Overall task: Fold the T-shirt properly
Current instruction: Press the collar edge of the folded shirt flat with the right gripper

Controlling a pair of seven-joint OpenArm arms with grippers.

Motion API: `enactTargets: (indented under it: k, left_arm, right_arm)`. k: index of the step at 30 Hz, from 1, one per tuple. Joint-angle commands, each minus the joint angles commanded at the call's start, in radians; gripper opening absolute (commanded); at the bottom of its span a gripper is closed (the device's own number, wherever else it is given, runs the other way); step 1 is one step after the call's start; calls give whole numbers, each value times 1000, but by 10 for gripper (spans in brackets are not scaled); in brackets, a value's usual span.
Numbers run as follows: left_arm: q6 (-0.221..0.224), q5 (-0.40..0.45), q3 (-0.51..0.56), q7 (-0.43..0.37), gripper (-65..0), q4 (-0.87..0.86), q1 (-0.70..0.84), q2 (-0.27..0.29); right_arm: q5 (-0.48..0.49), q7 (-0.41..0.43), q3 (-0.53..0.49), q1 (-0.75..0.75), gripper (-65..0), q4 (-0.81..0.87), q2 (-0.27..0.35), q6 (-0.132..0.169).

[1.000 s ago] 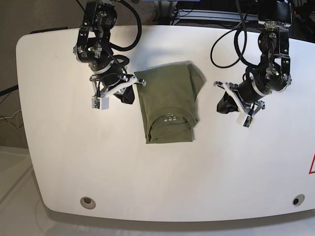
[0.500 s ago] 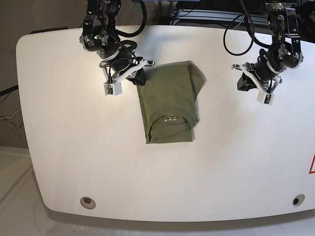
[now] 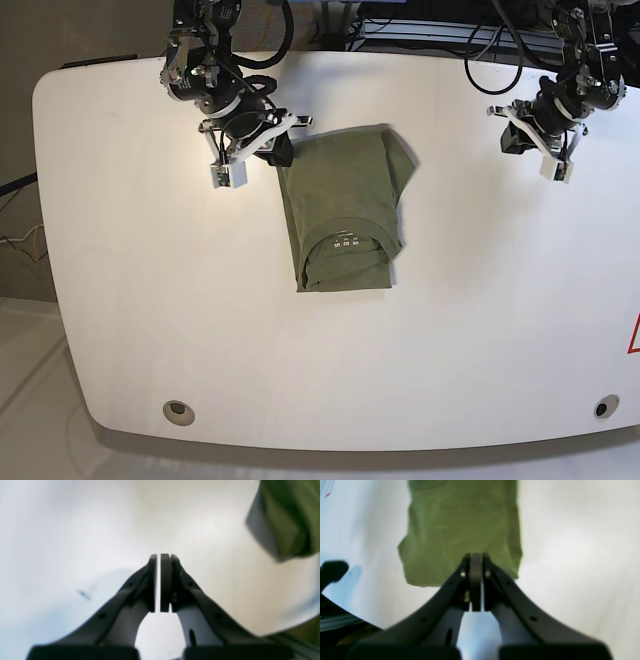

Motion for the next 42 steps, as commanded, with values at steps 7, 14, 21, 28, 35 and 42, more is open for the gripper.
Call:
enactTargets:
  k: [7, 14, 21, 28, 35, 42]
  left_arm:
    - [0, 0, -2, 0, -641, -44, 5, 15]
    - [0, 0, 3, -2, -641, -78, 2, 20]
    - [0, 0, 3, -3, -641, -78, 0, 20]
    - [0, 0, 3, -3, -641, -78, -2, 20]
    - [0, 0, 3, -3, -641, -78, 0, 20]
    - [-2, 0, 3, -3, -641, -92, 2, 20]
  right_arm:
    - [-2, -26, -117, 11, -650, -29, 129, 0]
    - [0, -34, -250, 28, -650, -32, 222, 2]
    - [0, -35, -351, 74, -650, -34, 238, 9]
    - [0, -84, -440, 169, -650, -80, 232, 3]
    - [5, -94, -512, 292, -650, -258, 227, 3]
    - [-2, -91, -525, 361, -650, -367, 204, 8]
